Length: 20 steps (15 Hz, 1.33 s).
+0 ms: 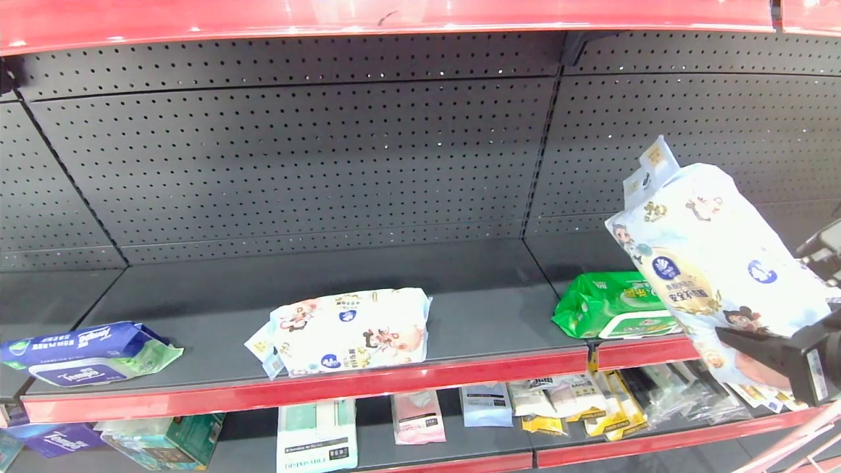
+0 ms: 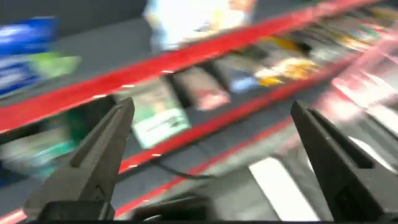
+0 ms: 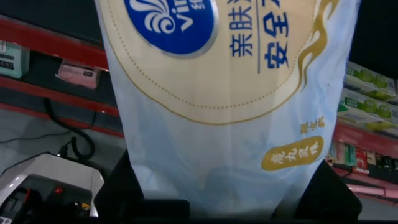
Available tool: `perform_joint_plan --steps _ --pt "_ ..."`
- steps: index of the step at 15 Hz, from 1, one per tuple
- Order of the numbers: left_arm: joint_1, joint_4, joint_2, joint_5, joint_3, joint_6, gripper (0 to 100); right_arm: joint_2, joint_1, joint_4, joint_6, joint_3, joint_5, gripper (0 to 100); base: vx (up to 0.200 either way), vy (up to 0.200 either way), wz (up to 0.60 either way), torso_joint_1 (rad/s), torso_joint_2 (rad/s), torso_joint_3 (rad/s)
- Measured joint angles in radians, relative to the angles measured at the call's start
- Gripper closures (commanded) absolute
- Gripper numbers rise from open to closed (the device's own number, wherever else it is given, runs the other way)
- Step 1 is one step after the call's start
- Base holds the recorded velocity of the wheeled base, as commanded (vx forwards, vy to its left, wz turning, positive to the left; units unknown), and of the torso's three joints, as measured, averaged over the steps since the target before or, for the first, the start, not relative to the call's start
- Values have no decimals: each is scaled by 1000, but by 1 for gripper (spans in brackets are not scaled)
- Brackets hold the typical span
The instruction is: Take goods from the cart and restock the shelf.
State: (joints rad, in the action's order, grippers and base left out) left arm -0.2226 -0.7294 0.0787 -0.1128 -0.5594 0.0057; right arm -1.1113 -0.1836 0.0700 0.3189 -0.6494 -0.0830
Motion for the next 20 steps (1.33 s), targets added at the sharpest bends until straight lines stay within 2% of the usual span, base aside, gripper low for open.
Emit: perform_joint_plan --steps 1,2,3,5,8,12,16,20 --pt "-10 40 -14 127 28 -10 0 -18 -1 -16 0 -1 1 100 0 0 0 0 0 0" --pt "-16 119 -27 187 65 -29 0 -33 -1 -16 0 0 2 100 0 0 0 0 0 0" --pt "-20 202 -39 206 106 -45 0 -45 -1 -18 0 1 3 100 0 0 0 0 0 0" --pt "-23 239 -53 211 160 -52 0 -67 -3 -17 2 0 15 100 0 0 0 0 0 0" --pt "-25 241 -73 210 216 -51 0 -103 -17 -17 18 -44 23 100 0 0 600 2 1 2" --pt "-24 239 -80 211 239 -49 0 -138 -24 -21 32 -89 24 100 0 0 600 6 6 -4" --pt "-25 238 -81 200 269 -14 0 -166 -26 -17 84 -106 26 100 0 0 0 0 0 0" --pt "-25 241 -81 189 298 -19 0 -277 -24 -17 143 -203 106 100 0 0 0 0 0 0"
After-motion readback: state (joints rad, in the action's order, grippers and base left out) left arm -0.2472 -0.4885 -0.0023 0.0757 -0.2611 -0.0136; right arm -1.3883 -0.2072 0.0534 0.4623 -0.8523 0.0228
